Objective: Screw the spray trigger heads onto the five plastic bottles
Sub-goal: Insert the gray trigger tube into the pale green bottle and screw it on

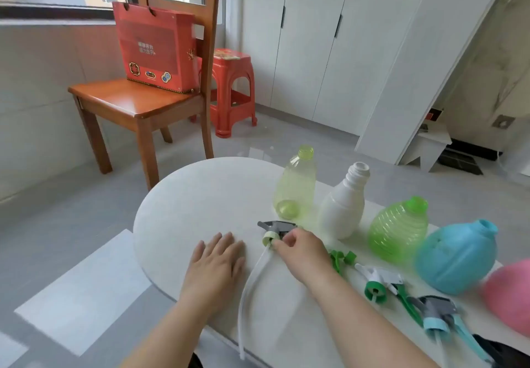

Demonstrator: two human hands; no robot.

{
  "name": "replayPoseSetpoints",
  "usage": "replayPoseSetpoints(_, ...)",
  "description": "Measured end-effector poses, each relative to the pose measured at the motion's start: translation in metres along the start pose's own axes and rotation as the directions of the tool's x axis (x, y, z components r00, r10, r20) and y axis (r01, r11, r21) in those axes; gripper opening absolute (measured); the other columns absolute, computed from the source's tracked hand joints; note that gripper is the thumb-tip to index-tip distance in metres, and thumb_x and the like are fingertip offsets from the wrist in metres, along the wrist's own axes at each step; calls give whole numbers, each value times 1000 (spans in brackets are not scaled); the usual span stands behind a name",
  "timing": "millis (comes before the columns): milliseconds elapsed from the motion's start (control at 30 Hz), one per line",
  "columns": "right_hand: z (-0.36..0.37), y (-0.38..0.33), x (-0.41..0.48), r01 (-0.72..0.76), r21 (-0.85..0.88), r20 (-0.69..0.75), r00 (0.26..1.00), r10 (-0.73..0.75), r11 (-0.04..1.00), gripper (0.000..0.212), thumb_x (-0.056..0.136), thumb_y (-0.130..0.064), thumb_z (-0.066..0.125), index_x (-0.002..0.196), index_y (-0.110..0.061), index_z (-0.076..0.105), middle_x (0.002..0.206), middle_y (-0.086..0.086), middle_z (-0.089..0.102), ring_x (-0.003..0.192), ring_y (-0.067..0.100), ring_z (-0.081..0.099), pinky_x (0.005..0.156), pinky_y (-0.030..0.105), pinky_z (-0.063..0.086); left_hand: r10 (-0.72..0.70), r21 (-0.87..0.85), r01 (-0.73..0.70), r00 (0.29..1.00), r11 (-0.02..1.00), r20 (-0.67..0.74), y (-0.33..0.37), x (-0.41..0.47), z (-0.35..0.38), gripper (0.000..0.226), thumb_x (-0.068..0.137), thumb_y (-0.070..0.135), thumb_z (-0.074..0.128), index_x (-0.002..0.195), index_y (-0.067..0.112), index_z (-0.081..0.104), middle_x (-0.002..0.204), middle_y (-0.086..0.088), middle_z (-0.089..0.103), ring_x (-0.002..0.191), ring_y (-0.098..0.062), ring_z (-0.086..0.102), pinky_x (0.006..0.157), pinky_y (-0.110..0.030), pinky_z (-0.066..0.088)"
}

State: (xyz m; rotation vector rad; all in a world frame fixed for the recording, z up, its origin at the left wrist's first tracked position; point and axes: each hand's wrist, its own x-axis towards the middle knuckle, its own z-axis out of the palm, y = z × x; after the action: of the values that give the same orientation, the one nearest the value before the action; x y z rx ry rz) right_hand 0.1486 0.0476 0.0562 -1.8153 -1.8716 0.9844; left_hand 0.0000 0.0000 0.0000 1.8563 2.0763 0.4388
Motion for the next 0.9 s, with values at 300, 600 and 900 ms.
replayPoseSetpoints(300, 20, -3, 41, -97, -269, -62, 995, 83, 958, 48, 77, -54, 49, 100, -13, 60, 109, 8, 64, 102, 26, 58, 68, 25, 36, 2, -92, -15, 991, 996, -133, -11, 5, 11, 38, 93, 41, 20, 127, 39, 37, 146, 21, 25, 139, 0, 8, 110, -21, -3)
replayPoseSetpoints(600, 20, -6, 40, -294, 35, 50, 955, 292, 955, 22, 74, -32, 53, 67, -12, 51, 64, 3, 57, 53, 21, 54, 54, 22, 43, -47, -318, -24, 975, 948, -215, -6, -1, 0, 27, 92, 31, 37, 116, 29, 52, 127, 13, 50, 123, -6, 40, 105, -20, 18)
replayPoseSetpoints(900, -25, -8, 10, -199, 744, 204, 977, 67, 638, 22, 85, -19, 54, 67, -5, 54, 61, 8, 51, 33, 8, 48, 37, 18, 45, -136, -637, 3, 978, 771, -160, -10, -3, -9, 18, 90, 22, 45, 95, 36, 55, 103, 17, 58, 101, -7, 52, 76, -18, 34)
